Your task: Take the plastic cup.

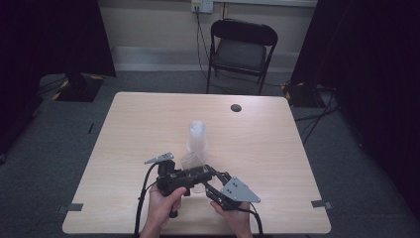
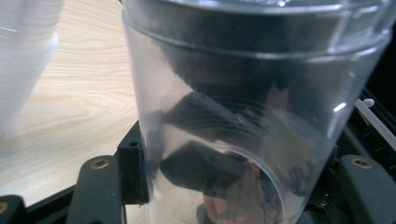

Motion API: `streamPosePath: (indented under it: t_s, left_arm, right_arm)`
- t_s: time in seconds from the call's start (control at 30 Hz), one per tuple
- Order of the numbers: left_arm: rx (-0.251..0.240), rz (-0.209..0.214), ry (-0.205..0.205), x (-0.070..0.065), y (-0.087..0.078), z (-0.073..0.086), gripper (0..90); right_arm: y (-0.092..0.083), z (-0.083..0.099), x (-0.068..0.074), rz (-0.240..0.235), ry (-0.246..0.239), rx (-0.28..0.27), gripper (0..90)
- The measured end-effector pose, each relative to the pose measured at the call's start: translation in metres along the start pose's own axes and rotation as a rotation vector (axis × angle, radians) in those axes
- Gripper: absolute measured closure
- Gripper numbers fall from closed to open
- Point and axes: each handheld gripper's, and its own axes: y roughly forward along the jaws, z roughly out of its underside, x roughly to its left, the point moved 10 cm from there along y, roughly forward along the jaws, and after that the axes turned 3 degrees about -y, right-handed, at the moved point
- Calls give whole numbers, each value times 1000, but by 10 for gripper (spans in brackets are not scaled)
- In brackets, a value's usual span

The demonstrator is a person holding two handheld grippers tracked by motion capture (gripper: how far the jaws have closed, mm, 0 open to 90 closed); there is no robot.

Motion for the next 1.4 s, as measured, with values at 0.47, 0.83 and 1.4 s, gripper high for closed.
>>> streamPosePath:
  t_s: [0.47,0.83,1.4]
  left_arm:
    - [16,1,14,-2,3,2,288]
    - [5,3,18,-1,1,1,266]
    - [-6,29,37,-2,-4,3,233]
  right_arm:
    - [-5,-5,-9,52,26,-51,797]
    - [-7,-5,-8,53,19,-55,834]
    - [-8,-4,-9,60,20,-40,857]
